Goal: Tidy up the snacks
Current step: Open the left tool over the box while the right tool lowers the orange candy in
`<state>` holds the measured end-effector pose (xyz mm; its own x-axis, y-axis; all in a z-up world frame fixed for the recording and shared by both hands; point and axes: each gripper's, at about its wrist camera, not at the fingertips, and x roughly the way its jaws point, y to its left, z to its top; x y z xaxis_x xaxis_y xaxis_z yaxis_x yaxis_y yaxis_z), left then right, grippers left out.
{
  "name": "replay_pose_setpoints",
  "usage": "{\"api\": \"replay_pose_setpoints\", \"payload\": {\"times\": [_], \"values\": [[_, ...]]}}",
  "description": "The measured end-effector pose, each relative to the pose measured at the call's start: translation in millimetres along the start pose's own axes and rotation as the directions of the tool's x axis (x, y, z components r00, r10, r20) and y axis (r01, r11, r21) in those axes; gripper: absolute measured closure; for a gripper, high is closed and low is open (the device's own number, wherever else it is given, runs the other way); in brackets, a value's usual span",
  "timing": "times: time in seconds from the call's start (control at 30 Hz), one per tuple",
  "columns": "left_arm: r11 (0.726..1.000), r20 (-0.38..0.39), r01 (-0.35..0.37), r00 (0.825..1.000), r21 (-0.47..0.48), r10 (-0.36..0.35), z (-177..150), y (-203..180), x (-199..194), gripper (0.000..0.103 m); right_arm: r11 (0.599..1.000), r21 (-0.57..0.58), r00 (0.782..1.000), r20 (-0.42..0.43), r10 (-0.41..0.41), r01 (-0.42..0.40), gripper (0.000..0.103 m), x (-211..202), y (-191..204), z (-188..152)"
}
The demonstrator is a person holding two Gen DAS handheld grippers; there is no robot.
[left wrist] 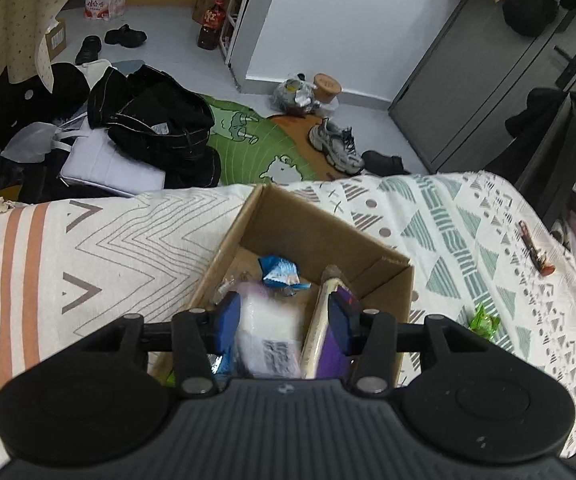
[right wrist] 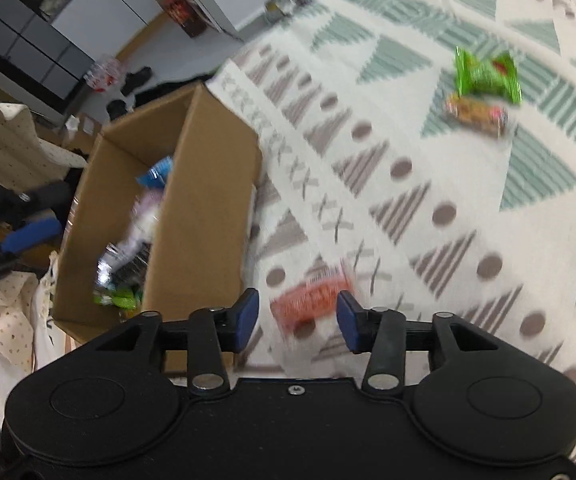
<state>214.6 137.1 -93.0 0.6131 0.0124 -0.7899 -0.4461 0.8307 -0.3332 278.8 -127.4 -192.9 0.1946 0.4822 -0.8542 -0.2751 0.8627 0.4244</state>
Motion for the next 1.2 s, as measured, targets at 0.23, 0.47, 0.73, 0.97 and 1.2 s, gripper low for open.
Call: {"api": "replay_pose_setpoints", "payload": {"times": [0.23,0.47,0.73,0.97,1.2], "values": [[1.0,0.0,0.02,1.0,-0.02,-0.02,1.3,10.2,-7.1,0.054,0.998,0.044,0.999,0.002,-0.037,0.037,0.06,18.4,0.1,3.8],[0.999,-0.007,0.025,1.0,-0.021,-0.025,6.1,19.9,-11.8,0.053,0.998,0.024,0.998,-0.007,-0.061,0.061,0.086,30.3,0.8,6.9],[0.999,0.009,0.032,0.999,-0.029,-0.032,16.9,32.8,-25.2,0.051,0.998,0.025,0.99,0.128,-0.061,0.058,0.102,-13.9,10.8,18.1],[0.999,0.006,0.048,0.999,-0.021,-0.048,27.5,36.0,-37.2,0.051,0.999,0.016,0.979,0.198,-0.054,0.052,0.103,-47.4,28.6,31.5],[0.998,0.0,0.057,0.998,-0.01,-0.057,31.8,41.0,-46.0,0.051,0.989,0.098,0.989,0.085,-0.118,0.109,0.078,-21.7,18.3,23.5]]}}
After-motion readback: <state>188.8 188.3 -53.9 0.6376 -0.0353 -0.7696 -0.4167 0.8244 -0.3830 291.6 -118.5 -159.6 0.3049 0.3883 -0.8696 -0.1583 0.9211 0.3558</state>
